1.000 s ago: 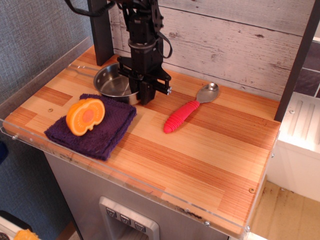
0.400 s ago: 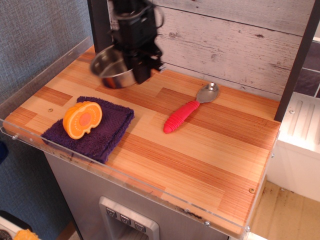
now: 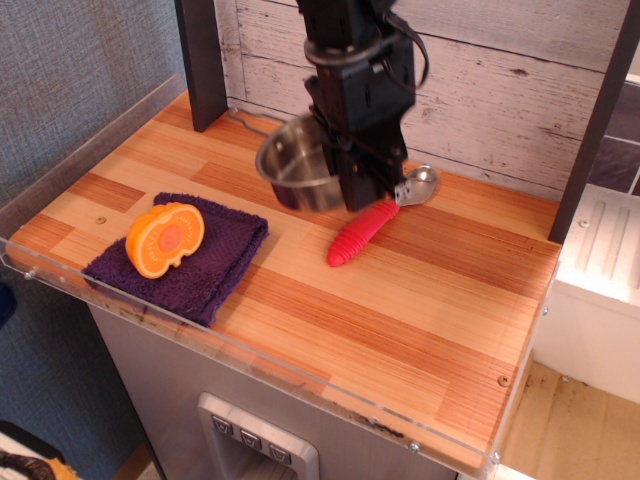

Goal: Move the pot to the bottom right corner of counter.

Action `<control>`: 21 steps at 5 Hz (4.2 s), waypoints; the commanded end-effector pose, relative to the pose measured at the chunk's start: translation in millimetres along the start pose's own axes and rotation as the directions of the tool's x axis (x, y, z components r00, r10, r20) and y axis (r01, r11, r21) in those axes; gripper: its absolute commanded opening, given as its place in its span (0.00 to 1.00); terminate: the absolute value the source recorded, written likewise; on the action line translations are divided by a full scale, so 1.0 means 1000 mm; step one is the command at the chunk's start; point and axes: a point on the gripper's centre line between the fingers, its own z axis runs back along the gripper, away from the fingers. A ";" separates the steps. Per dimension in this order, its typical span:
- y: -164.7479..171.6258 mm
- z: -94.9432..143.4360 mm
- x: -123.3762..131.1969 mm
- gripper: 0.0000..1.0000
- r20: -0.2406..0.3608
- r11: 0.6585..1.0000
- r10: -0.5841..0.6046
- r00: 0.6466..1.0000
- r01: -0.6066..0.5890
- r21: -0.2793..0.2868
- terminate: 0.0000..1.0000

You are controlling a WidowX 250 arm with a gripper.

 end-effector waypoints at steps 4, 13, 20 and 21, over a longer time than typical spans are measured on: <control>-0.055 -0.054 -0.045 0.00 -0.225 0.779 -0.627 0.746 0.595 -0.198 0.00; -0.028 0.020 -0.053 1.00 0.162 0.694 -0.682 0.713 0.701 -0.167 0.00; 0.043 0.040 -0.074 1.00 -0.029 0.804 0.579 0.815 -0.565 0.186 0.00; 0.043 0.040 -0.074 1.00 -0.029 0.804 0.579 0.815 -0.565 0.186 0.00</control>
